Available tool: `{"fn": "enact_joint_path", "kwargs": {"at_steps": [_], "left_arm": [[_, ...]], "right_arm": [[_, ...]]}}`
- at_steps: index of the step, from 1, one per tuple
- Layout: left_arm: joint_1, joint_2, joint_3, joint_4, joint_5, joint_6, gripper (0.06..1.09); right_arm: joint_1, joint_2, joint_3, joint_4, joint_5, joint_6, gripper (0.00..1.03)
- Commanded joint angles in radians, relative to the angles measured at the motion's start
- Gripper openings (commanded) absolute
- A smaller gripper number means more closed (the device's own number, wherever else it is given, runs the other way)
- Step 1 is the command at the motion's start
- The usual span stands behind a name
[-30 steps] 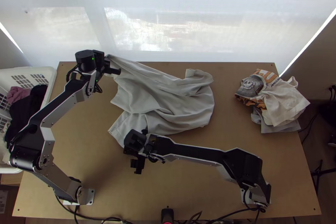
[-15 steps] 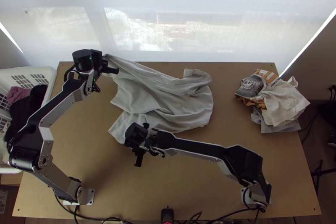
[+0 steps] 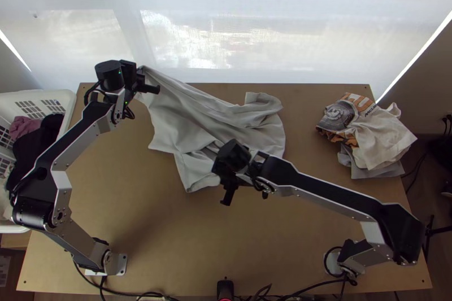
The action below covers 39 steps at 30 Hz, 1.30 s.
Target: Fold the t-shirt
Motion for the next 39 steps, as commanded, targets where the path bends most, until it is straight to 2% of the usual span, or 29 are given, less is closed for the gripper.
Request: {"fn": "enact_joint_path", "kwargs": {"at_steps": [1,10,16,25,29,30,32,33,35,36,37,39], "left_arm": [[-0.008,0.009,0.05,-0.021,-0.001,0.001,0.09],[-0.011,0.002,0.073,-0.047,-0.003,0.016,0.09],[-0.023,0.011,0.092,-0.055,-0.004,0.026,0.09],[-0.005,0.025,0.093,-0.068,-0.012,0.026,0.09],[-0.006,0.049,0.09,-0.151,-0.01,0.016,0.1],[-0.009,0.051,0.088,-0.18,-0.01,-0.002,0.16],[-0.012,0.051,0.087,-0.242,-0.009,-0.054,0.41],[-0.014,0.051,0.087,-0.269,-0.001,-0.066,0.49],[-0.015,0.052,0.087,-0.306,0.007,-0.068,0.49],[-0.014,0.052,0.087,-0.317,0.008,-0.071,0.54],[-0.014,0.052,0.093,-0.335,0.008,-0.079,0.64],[-0.014,0.054,0.138,-0.438,0.008,-0.109,0.96]], "right_arm": [[-0.134,-0.234,-0.156,-0.102,0.001,-0.029,0.03],[-0.189,-0.5,-0.249,-0.231,0.003,-0.056,0.03],[-0.18,-0.561,-0.243,-0.292,0.001,-0.053,0.03],[-0.135,-0.717,-0.307,-0.47,0.0,-0.047,0.03],[-0.131,-0.742,-0.317,-0.482,0.0,-0.033,0.03],[-0.131,-0.739,-0.314,-0.478,0.001,-0.03,0.03],[-0.131,-0.725,-0.297,-0.466,0.001,-0.032,0.03],[-0.131,-0.717,-0.286,-0.464,0.001,-0.032,0.03],[-0.131,-0.711,-0.269,-0.464,0.001,-0.032,0.03],[-0.131,-0.711,-0.266,-0.466,0.001,-0.032,0.03],[-0.131,-0.711,-0.264,-0.47,0.001,-0.032,0.03],[-0.131,-0.711,-0.263,-0.473,0.001,-0.032,0.03]]}}
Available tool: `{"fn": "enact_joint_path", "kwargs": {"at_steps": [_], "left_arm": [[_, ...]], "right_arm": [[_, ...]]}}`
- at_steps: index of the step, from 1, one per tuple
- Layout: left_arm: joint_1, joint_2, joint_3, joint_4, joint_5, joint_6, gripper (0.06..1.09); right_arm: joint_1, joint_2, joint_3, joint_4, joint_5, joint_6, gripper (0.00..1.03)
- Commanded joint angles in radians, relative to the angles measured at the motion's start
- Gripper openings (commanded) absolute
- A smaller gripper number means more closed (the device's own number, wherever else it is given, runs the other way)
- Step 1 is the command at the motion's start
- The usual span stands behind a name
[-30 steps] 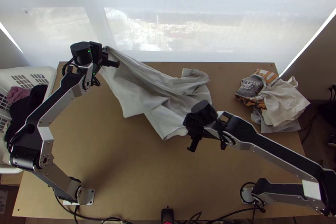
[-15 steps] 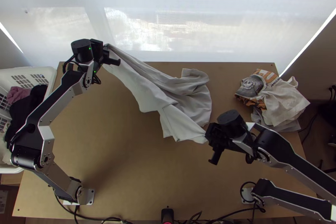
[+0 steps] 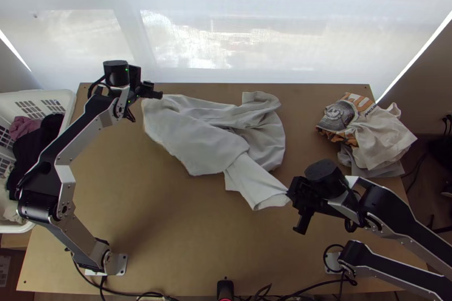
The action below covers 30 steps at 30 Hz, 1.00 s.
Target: Fold the t-shirt
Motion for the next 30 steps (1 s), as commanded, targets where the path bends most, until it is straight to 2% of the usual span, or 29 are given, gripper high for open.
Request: {"fn": "enact_joint_path", "kwargs": {"at_steps": [1,3,7,9,11,14,19,23,30], "left_arm": [[-0.006,0.009,0.085,-0.256,0.014,-0.08,1.04],[-0.022,-0.003,0.139,-0.388,0.069,-0.098,1.04],[-0.08,-0.053,0.182,-0.624,0.285,-0.077,1.04],[-0.121,-0.06,0.179,-0.733,0.3,-0.02,1.04],[-0.132,-0.063,0.139,-0.732,0.288,0.011,1.04],[-0.088,-0.042,0.089,-0.624,0.195,0.023,1.04],[-0.048,0.0,0.062,-0.643,0.046,0.086,1.03],[-0.035,-0.011,0.009,-0.646,0.029,0.081,1.03],[-0.035,0.023,-0.039,-0.512,-0.019,0.058,1.0]], "right_arm": [[0.004,-0.002,0.017,-0.01,0.001,0.001,0.03],[0.004,-0.002,0.019,-0.009,0.001,0.001,0.03],[0.004,-0.004,0.046,-0.019,0.004,-0.001,0.03],[0.004,-0.004,0.075,-0.036,0.012,-0.002,0.03],[0.004,-0.002,0.091,-0.042,0.02,-0.004,0.03],[0.004,-0.004,0.094,-0.045,0.032,-0.01,0.03],[-0.002,-0.005,0.114,-0.047,0.047,-0.01,0.03],[-0.015,-0.005,0.124,-0.047,0.052,-0.011,0.03],[-0.019,-0.005,0.123,-0.047,0.055,-0.016,0.03]]}}
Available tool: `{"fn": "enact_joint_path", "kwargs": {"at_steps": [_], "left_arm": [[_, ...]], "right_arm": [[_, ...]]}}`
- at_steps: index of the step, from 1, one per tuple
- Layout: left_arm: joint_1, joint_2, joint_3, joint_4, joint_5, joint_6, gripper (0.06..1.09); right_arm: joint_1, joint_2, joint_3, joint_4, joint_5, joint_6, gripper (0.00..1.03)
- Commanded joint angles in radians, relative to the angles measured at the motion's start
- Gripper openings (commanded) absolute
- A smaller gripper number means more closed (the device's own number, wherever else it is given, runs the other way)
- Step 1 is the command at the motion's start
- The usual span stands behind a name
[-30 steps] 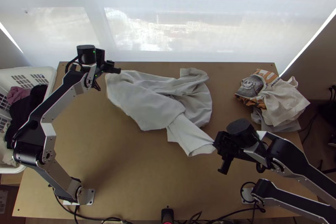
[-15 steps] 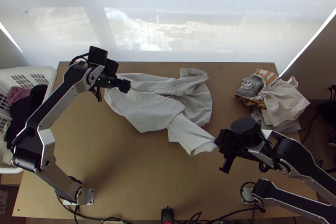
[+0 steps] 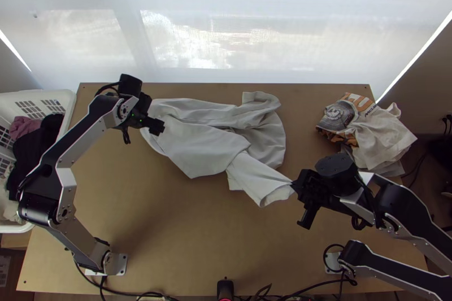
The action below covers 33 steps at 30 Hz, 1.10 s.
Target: Fold the t-shirt
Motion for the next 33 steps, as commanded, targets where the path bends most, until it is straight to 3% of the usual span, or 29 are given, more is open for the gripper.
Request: {"fn": "enact_joint_path", "kwargs": {"at_steps": [1,9,15,20,33], "left_arm": [[0.003,0.041,-0.037,0.079,-0.055,-0.018,1.0],[-0.006,0.125,-0.037,0.167,-0.111,-0.063,1.0],[-0.008,0.157,-0.008,0.19,-0.088,-0.084,0.57],[-0.006,0.16,0.03,0.199,-0.055,-0.095,0.09],[0.051,0.114,0.375,0.124,-0.045,-0.155,0.09]], "right_arm": [[-0.006,0.0,0.006,0.0,0.008,-0.006,0.03],[-0.017,-0.002,0.008,-0.005,0.011,-0.003,0.03],[-0.034,-0.003,0.008,-0.008,0.011,-0.001,0.03],[-0.042,-0.008,0.009,-0.014,0.012,-0.001,0.03],[-0.039,-0.141,-0.066,-0.168,0.04,-0.032,0.03]]}}
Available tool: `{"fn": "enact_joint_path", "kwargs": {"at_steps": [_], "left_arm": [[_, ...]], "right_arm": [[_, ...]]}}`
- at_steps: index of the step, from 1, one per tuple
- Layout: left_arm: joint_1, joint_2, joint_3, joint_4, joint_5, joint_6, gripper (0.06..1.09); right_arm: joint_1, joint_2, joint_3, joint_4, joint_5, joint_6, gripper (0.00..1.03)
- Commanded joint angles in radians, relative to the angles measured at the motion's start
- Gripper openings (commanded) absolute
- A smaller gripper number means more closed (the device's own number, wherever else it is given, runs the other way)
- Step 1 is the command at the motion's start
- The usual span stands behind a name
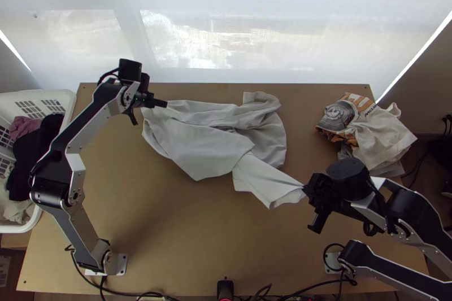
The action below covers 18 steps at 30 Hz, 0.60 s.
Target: Fold the t-shirt
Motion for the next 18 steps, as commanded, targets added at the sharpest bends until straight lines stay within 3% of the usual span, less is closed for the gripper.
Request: {"fn": "enact_joint_path", "kwargs": {"at_steps": [1,5,9,11,13,18], "left_arm": [[0.034,-0.015,0.204,-0.046,0.007,-0.052,0.09],[0.041,-0.031,0.243,-0.066,0.018,-0.059,0.09],[0.037,-0.031,0.218,-0.203,0.032,-0.084,0.09],[0.029,-0.051,0.147,-0.226,0.032,-0.11,0.1],[0.005,-0.094,0.039,-0.214,0.033,-0.111,0.2],[-0.09,-0.198,-0.205,-0.152,0.032,-0.105,0.25]], "right_arm": [[0.002,-0.091,-0.057,-0.096,0.025,-0.029,0.03],[0.001,-0.142,-0.077,-0.135,0.042,-0.03,0.03],[0.001,-0.148,-0.068,-0.142,0.046,-0.016,0.03],[0.001,-0.147,-0.068,-0.134,0.046,-0.009,0.03],[0.001,-0.147,-0.069,-0.126,0.046,-0.006,0.03],[0.001,-0.145,-0.069,-0.116,0.046,-0.006,0.03]]}}
